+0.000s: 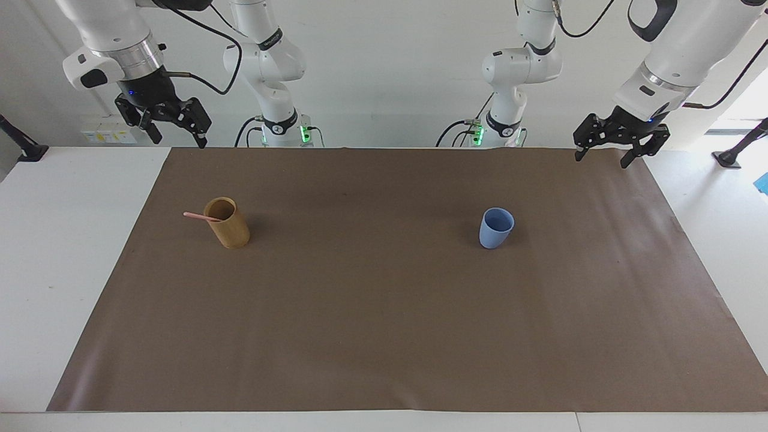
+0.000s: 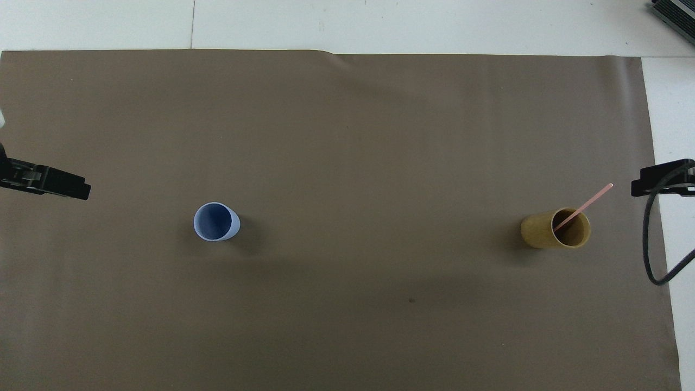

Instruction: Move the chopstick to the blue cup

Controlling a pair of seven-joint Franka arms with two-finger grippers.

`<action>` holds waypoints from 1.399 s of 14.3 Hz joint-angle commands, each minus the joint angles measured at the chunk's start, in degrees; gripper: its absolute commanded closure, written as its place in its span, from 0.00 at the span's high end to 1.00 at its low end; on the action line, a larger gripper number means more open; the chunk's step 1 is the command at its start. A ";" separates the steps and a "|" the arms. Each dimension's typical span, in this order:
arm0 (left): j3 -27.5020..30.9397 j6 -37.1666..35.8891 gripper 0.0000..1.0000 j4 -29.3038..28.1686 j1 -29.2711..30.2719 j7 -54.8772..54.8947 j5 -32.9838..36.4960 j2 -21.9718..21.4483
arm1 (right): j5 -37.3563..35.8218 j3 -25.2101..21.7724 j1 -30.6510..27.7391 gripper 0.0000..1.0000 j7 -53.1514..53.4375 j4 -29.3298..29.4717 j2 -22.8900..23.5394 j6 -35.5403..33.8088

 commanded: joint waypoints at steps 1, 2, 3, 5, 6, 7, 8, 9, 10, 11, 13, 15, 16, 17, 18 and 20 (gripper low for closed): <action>-0.04 -1.03 1.00 0.17 0.43 0.22 -0.29 -0.64 | 0.89 0.29 -0.51 1.00 -0.50 -1.17 -1.05 1.05; -0.04 -1.03 1.00 0.17 0.43 0.22 -0.29 -0.64 | 0.89 0.29 -0.51 1.00 -0.50 -1.17 -1.05 1.05; -0.04 -1.03 1.00 0.17 0.43 0.22 -0.29 -0.64 | 0.89 0.29 -0.51 1.00 -0.50 -1.17 -1.05 1.05; -0.04 -1.03 1.00 0.17 0.43 0.22 -0.29 -0.64 | 0.80 0.20 -0.51 1.00 -0.50 -1.17 -1.13 0.87; -0.04 -1.03 1.00 0.17 0.43 0.22 -0.29 -0.64 | 0.89 0.20 -0.60 1.00 -0.50 -1.17 -1.05 1.05; -0.04 -1.03 1.00 0.17 0.43 0.22 -0.29 -0.64 | 0.89 0.20 -0.51 1.00 -0.50 -1.17 -1.05 1.05; -0.04 -1.03 1.00 0.17 0.43 0.22 -0.29 -0.64 | 0.89 0.37 -0.42 1.00 -0.50 -1.17 -1.05 1.05; -0.04 -1.03 1.00 0.17 0.43 0.22 -0.29 -0.64 | 0.89 0.46 -0.42 1.00 -0.50 -1.17 -1.05 0.96; -0.04 -1.03 1.00 0.17 0.43 0.22 -0.29 -0.64 | 0.80 0.37 -0.42 1.00 -0.85 -1.34 -1.31 0.26; -0.04 -1.03 1.00 0.17 0.43 0.22 -0.29 -0.64 | 0.80 0.46 -0.68 1.00 -1.64 -1.34 -1.22 0.43; -0.04 -1.03 1.00 0.17 0.43 0.22 -0.29 -0.64 | 0.80 0.29 -0.69 1.00 -4.27 -1.34 -1.13 1.05; -0.04 -1.03 1.00 0.17 0.43 0.22 -0.29 -0.64 | 0.71 0.29 -0.07 1.00 -3.76 -1.78 -1.40 1.22; -0.04 -1.03 1.00 0.17 0.43 0.22 -0.29 -0.64 | 0.71 0.29 0.02 1.00 -3.15 -1.96 -1.48 1.31; -0.04 -1.03 1.00 0.17 0.43 0.22 -0.29 -0.64 | 0.71 0.46 0.02 1.00 -2.18 -2.05 -1.49 1.31; -0.04 -1.03 1.00 0.17 0.43 0.22 -0.29 -0.64 | 0.71 0.46 0.02 1.00 -1.74 -2.05 -1.40 1.40; -0.04 -1.03 1.00 0.17 0.43 0.22 -0.29 -0.64 | 0.45 0.55 0.10 1.00 -1.65 -2.13 -1.13 2.27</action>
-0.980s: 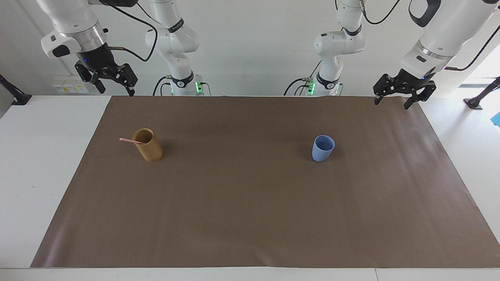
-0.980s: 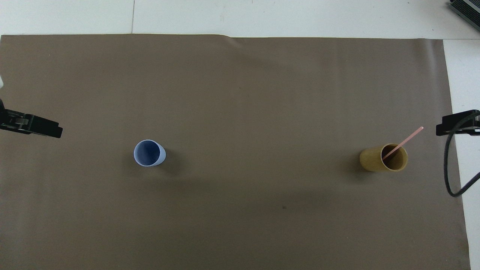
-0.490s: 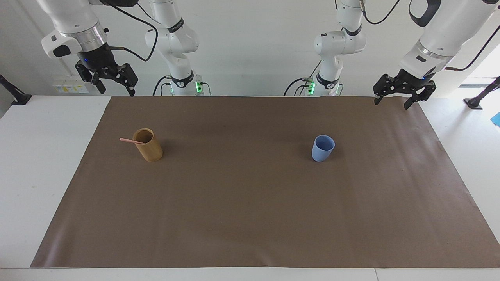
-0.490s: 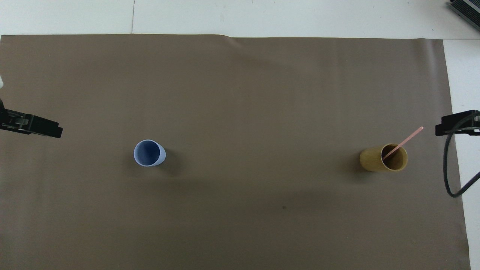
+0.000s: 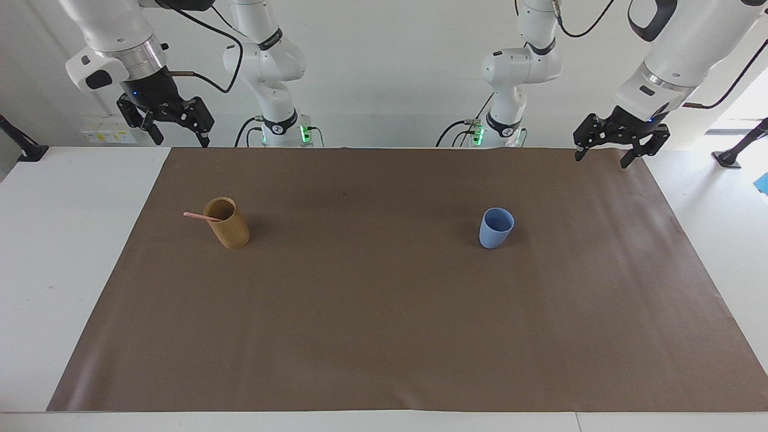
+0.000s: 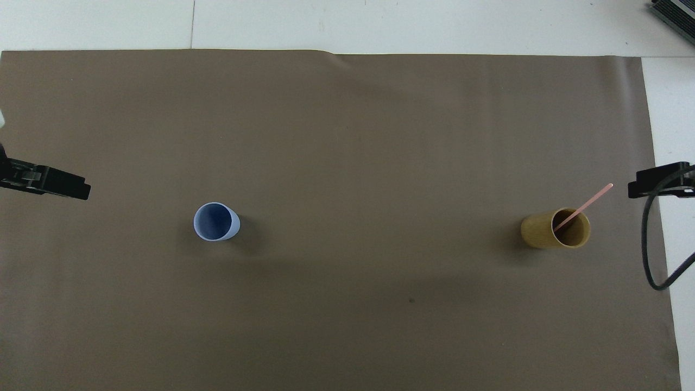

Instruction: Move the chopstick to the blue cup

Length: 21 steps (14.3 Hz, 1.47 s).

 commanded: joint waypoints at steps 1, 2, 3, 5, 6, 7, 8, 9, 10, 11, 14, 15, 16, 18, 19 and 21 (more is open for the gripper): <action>-0.04 -1.03 1.00 0.17 0.43 0.22 -0.29 -0.64 | 0.45 0.45 -0.10 1.00 0.80 -1.86 -0.87 2.28; -0.04 -1.03 1.00 0.17 0.43 0.22 -0.29 -0.64 | 0.45 0.54 -0.10 1.00 0.98 -1.95 -0.95 2.19; -0.04 -1.03 1.00 0.17 0.43 0.22 -0.29 -0.64 | 0.45 0.54 -0.01 1.00 1.24 -2.12 -0.95 2.45; -0.04 -1.03 1.00 0.17 0.43 0.22 -0.29 -0.64 | 0.54 0.54 -0.10 1.00 2.91 -2.56 -0.78 3.33; -0.04 -1.03 1.00 0.17 0.43 0.22 -0.29 -0.64 | 0.54 0.54 -0.10 1.00 3.00 -2.57 -0.78 3.33; -0.04 -1.03 1.00 0.17 0.43 0.22 -0.29 -0.64 | 0.54 0.54 -0.10 1.00 3.09 -2.57 -0.78 3.25; -0.04 -1.03 1.00 0.17 0.43 0.22 -0.29 -0.64 | 0.54 0.54 -0.10 1.00 3.00 -2.57 -0.78 3.33; -0.04 -1.03 1.00 0.17 0.43 0.22 -0.29 -0.64 | 0.54 0.54 -0.10 1.00 3.00 -2.57 -0.78 3.33; -0.04 -1.03 1.00 0.17 0.43 0.22 -0.29 -0.64 | 0.54 0.54 -0.10 1.00 3.00 -2.57 -0.78 3.25; -0.04 -1.03 1.00 0.17 0.43 0.22 -0.29 -0.64 | 0.54 0.54 -0.10 1.00 2.91 -2.57 -0.78 2.99; -0.04 -1.03 1.00 0.17 0.43 0.22 -0.29 -0.64 | 0.54 0.54 -0.01 1.00 2.74 -2.57 -0.95 2.46; -0.04 -1.03 1.00 0.17 0.43 0.22 -0.29 -0.64 | 0.54 0.54 -0.10 1.00 2.65 -2.57 -0.95 2.37; -0.04 -1.03 1.00 0.17 0.43 0.22 -0.29 -0.64 | 0.54 0.54 -0.10 1.00 2.56 -2.48 -0.95 2.37; -0.04 -1.03 1.00 0.17 0.43 0.22 -0.29 -0.64 | 0.62 0.54 -0.10 1.00 2.56 -2.48 -0.86 2.37; -0.04 -1.03 1.00 0.17 0.43 0.22 -0.29 -0.64 | 0.71 0.54 -0.10 1.00 2.56 -2.48 -0.86 2.37; -0.04 -1.03 1.00 0.17 0.43 0.22 -0.29 -0.64 | 0.71 0.54 -0.10 1.00 2.56 -2.39 -0.86 2.37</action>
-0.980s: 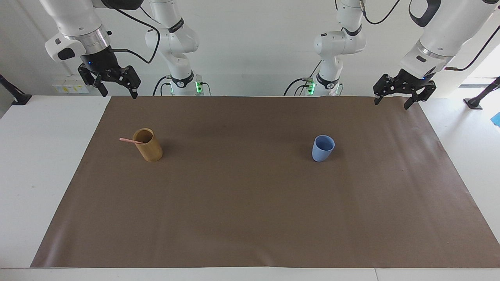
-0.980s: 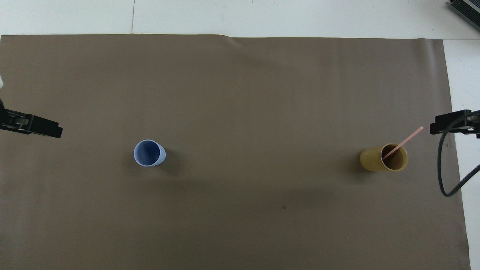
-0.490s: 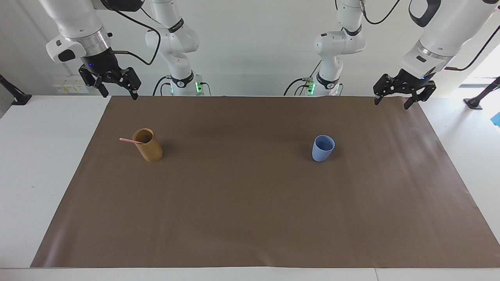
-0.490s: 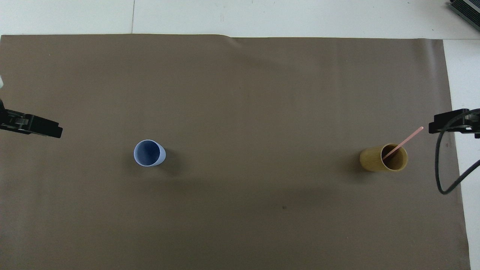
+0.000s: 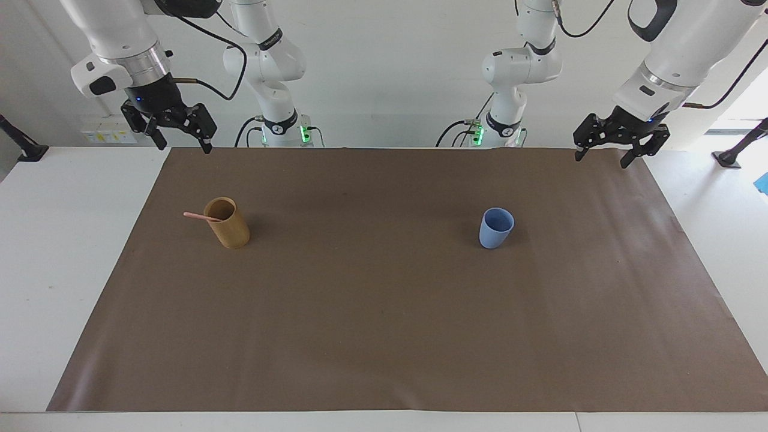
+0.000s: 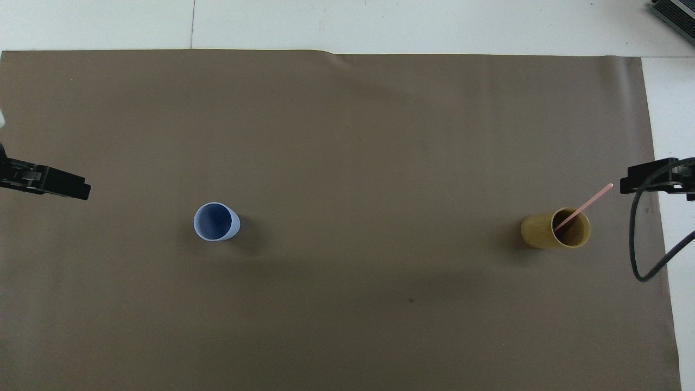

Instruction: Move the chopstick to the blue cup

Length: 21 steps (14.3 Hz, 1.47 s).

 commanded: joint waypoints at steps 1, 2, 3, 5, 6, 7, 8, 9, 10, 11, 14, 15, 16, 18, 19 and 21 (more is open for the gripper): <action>-0.04 -1.03 1.00 0.17 0.43 0.22 -0.29 -0.64 | 0.80 0.25 -0.17 1.00 0.70 -0.95 -0.89 0.43; -0.04 -1.03 1.00 0.17 0.43 0.22 -0.29 -0.64 | 0.80 0.25 -0.17 1.00 0.62 -0.87 -0.80 0.43; -0.04 -1.03 1.00 0.17 0.43 0.22 -0.29 -0.64 | 0.80 0.25 -0.17 1.00 0.62 -0.78 -0.80 0.43; -0.04 -0.94 1.00 0.17 0.43 0.22 -0.29 -0.64 | 0.89 0.16 -0.34 1.00 0.70 -0.69 -0.71 0.43; -0.04 -1.03 1.00 0.17 0.43 0.22 -0.29 -0.64 | 0.80 0.16 -0.34 1.00 0.70 -0.69 -0.71 0.43; -0.04 -1.03 1.00 0.17 0.43 0.22 -0.29 -0.64 | 0.80 0.16 -0.34 1.00 0.70 -0.69 -0.71 0.43; -0.04 -1.03 1.00 0.17 0.43 0.22 -0.29 -0.64 | 0.80 0.16 -0.34 1.00 0.70 -0.69 -0.71 0.43; -0.04 -1.03 1.00 0.17 0.43 0.22 -0.29 -0.64 | 0.89 0.16 -0.34 1.00 0.70 -0.69 -0.71 0.43; -0.04 -1.03 1.00 0.17 0.43 0.22 -0.29 -0.64 | 0.89 0.16 -0.34 1.00 0.70 -0.69 -0.71 0.43; -0.04 -1.03 1.00 0.17 0.43 0.22 -0.29 -0.64 | 0.80 0.16 -0.34 1.00 0.70 -0.69 -0.71 0.43; 0.04 -2.25 1.00 0.00 0.69 0.22 -0.20 -0.73 | 0.80 0.16 -0.34 1.00 0.70 -0.69 -0.62 0.60; 0.39 -1.56 1.00 0.17 1.48 0.04 -0.11 -0.64 | 0.89 0.16 -0.34 1.00 0.70 -0.60 -0.54 0.61; 0.39 -1.21 1.00 0.17 1.83 -0.66 -0.02 -0.64 | 0.89 0.16 -0.34 1.00 0.70 -0.60 -0.62 0.61; 0.31 -0.85 1.00 -0.35 1.49 -7.48 0.07 -0.73 | 0.80 0.16 -0.34 1.00 0.70 -0.60 -0.62 0.61; 0.31 -0.59 1.00 -0.27 1.31 -8.91 0.07 -0.73 | 0.89 0.16 -0.34 1.00 0.70 -0.69 -0.62 0.61; 0.31 -0.67 1.00 -0.27 1.31 -8.40 0.07 -0.73 | 0.89 0.16 -0.34 1.00 0.70 -0.60 -0.62 0.61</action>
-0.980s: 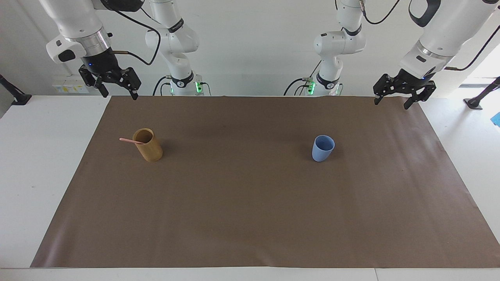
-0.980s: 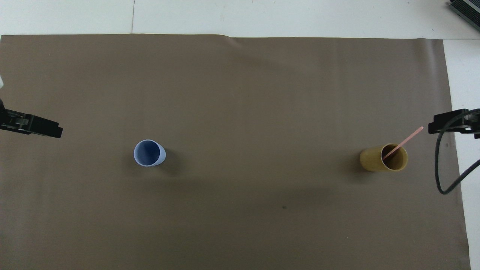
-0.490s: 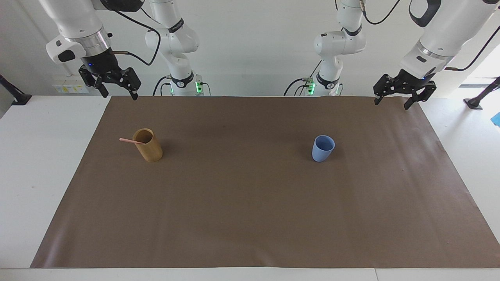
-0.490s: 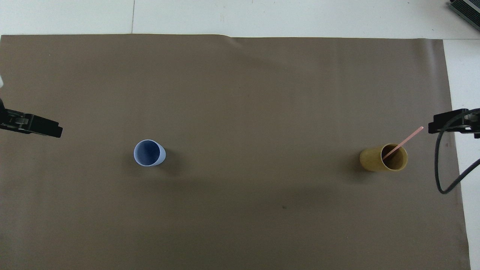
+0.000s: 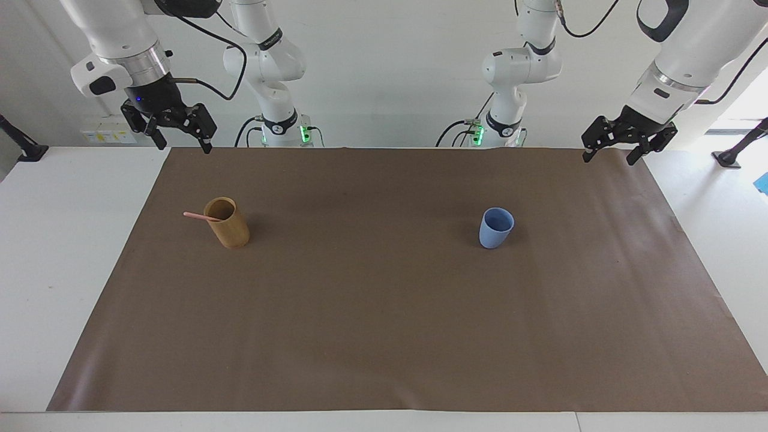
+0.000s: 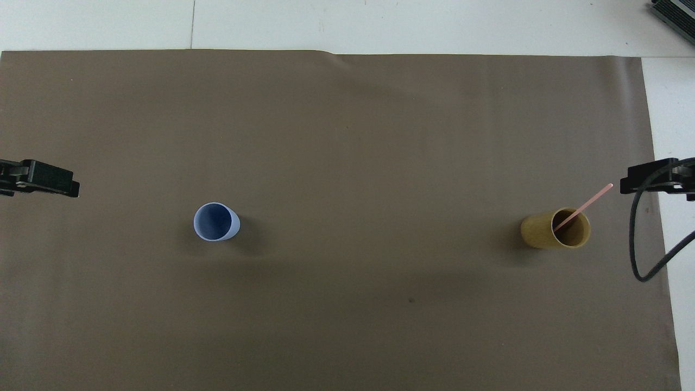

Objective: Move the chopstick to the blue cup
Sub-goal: 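Reach the left gripper to the blue cup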

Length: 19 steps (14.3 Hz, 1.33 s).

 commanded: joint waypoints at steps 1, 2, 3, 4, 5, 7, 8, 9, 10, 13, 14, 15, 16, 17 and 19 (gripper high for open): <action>-0.41 -0.19 1.00 -0.27 0.42 -0.34 0.06 -0.73 | 0.89 0.16 -0.33 1.00 0.70 -0.69 -0.62 0.60; -0.50 -0.10 1.00 -0.18 0.07 1.49 0.06 -0.73 | 0.89 0.16 -0.33 1.00 0.70 -0.69 -0.62 0.60; -0.50 -0.28 1.00 -0.18 -0.11 2.99 0.06 -0.73 | 0.80 0.16 -0.33 1.00 0.70 -0.60 -0.62 0.60; -0.76 -0.45 1.00 0.00 -0.02 2.74 -0.11 -0.73 | 0.89 0.16 -0.33 1.00 0.70 -0.69 -0.62 0.60; -0.76 -0.72 1.00 0.00 0.07 2.57 -0.12 -0.73 | 0.89 0.16 -0.33 1.00 0.70 -0.60 -0.62 0.60; -0.76 0.32 1.00 -0.87 0.16 0.47 -0.73 -0.81 | 0.89 0.16 -0.33 1.00 0.70 -0.60 -0.62 0.60; -0.85 1.55 1.00 -2.88 -0.28 -1.11 -0.73 -0.55 | 0.89 0.16 -0.33 1.00 0.70 -0.69 -0.62 0.60; -1.11 5.66 1.00 -6.30 -1.41 -2.34 -0.73 -0.64 | 0.89 0.16 -0.33 1.00 0.70 -0.69 -0.53 0.60; -1.11 9.44 1.00 -10.51 -2.90 -4.27 -0.73 -0.90 | 0.89 0.16 -0.33 1.00 0.70 -0.69 -0.62 0.52; -1.20 18.33 1.00 -21.68 -5.11 -9.55 -0.73 -3.27 | 0.89 0.16 -0.33 1.00 0.70 -0.60 -0.62 0.60; -1.20 20.27 1.00 -23.97 -5.55 -10.52 -0.73 -3.19 | 0.89 0.16 -0.33 1.00 0.70 -0.60 -0.62 0.60; -1.20 22.46 1.00 -26.00 -6.95 -11.66 -0.73 -3.10 | 0.89 0.16 -0.33 1.00 0.70 -0.60 -0.53 0.60; -1.20 25.18 1.00 -28.28 -7.75 -13.24 -0.73 -3.10 | 0.89 0.16 -0.33 1.00 0.70 -0.69 -0.53 0.60; -1.20 27.82 1.00 -30.04 -8.01 -14.65 -0.73 -2.75 | 0.89 0.16 -0.33 1.00 0.70 -0.60 -0.62 0.52; -1.20 32.57 1.00 -33.82 -9.59 -15.27 -0.73 -2.05 | 0.80 0.16 -0.33 1.00 0.70 -0.60 -0.53 0.52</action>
